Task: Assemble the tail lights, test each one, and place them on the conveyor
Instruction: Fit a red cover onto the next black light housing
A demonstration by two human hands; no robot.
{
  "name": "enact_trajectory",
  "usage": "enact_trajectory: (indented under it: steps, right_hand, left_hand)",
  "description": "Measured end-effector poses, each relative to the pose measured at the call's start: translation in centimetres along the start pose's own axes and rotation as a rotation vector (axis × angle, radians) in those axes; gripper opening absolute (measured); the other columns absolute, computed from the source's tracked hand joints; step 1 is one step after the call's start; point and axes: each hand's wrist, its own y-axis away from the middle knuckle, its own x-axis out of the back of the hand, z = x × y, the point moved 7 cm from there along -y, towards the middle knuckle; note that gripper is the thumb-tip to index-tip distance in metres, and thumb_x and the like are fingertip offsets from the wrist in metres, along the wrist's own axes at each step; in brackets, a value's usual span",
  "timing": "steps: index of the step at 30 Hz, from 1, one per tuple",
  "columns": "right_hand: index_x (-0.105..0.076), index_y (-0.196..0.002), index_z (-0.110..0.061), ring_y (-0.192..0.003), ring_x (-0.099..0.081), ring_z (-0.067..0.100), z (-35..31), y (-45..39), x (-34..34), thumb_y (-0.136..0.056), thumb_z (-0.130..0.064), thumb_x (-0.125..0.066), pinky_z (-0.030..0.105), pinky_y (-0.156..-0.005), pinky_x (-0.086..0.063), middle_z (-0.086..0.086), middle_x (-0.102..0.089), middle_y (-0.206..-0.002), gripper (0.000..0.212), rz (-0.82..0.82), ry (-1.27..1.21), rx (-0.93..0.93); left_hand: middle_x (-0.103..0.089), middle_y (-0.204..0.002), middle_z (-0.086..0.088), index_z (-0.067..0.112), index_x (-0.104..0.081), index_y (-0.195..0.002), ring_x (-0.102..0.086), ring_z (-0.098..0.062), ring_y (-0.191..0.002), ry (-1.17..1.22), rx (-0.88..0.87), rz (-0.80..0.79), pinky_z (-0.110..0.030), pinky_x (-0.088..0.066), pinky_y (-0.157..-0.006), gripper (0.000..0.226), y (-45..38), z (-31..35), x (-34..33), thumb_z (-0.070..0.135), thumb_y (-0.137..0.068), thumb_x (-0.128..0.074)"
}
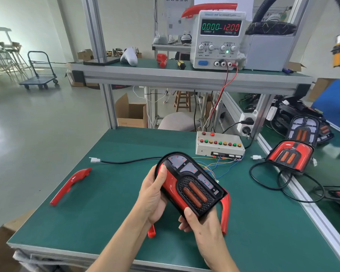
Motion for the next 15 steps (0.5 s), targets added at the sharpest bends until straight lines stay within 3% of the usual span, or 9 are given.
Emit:
enact_trajectory:
  steps: [6, 11, 15]
  right_hand:
    - [-0.048, -0.130, -0.016, -0.067, -0.070, 0.030, -0.2, 0.1, 0.2, -0.085, -0.027, -0.069, 0.031, -0.061, -0.055, 0.021, -0.073, -0.082, 0.051, 0.026, -0.006, -0.007]
    - [-0.051, -0.125, -0.015, -0.066, -0.071, 0.029, -0.3, 0.0, 0.5, -0.095, -0.010, -0.065, 0.029, -0.059, -0.056, 0.022, -0.073, -0.082, 0.034, 0.044, -0.024, -0.017]
    - [-0.054, -0.122, -0.014, -0.067, -0.072, 0.029, -0.2, 0.1, 0.4, -0.097, -0.009, -0.063, 0.029, -0.060, -0.056, 0.021, -0.075, -0.083, 0.027, 0.040, -0.017, -0.034]
  left_hand:
    - [-0.063, -0.134, -0.023, 0.010, -0.064, -0.127, -0.063, -0.030, -0.117, 0.007, -0.008, -0.022, -0.051, -0.049, -0.107, 0.037, 0.0, 0.1, -0.5, 0.033, -0.098, -0.060]
    - [-0.055, -0.145, -0.020, 0.007, -0.048, -0.144, -0.054, -0.032, -0.134, 0.094, 0.061, -0.143, -0.042, -0.052, -0.103, 0.056, 0.3, -0.2, -1.3, 0.046, -0.104, -0.049]
    - [-0.062, -0.136, -0.019, 0.010, -0.057, -0.133, -0.065, -0.026, -0.118, 0.095, 0.009, -0.108, -0.037, -0.056, -0.091, 0.041, 0.0, 0.2, -0.8, 0.033, -0.099, -0.061]
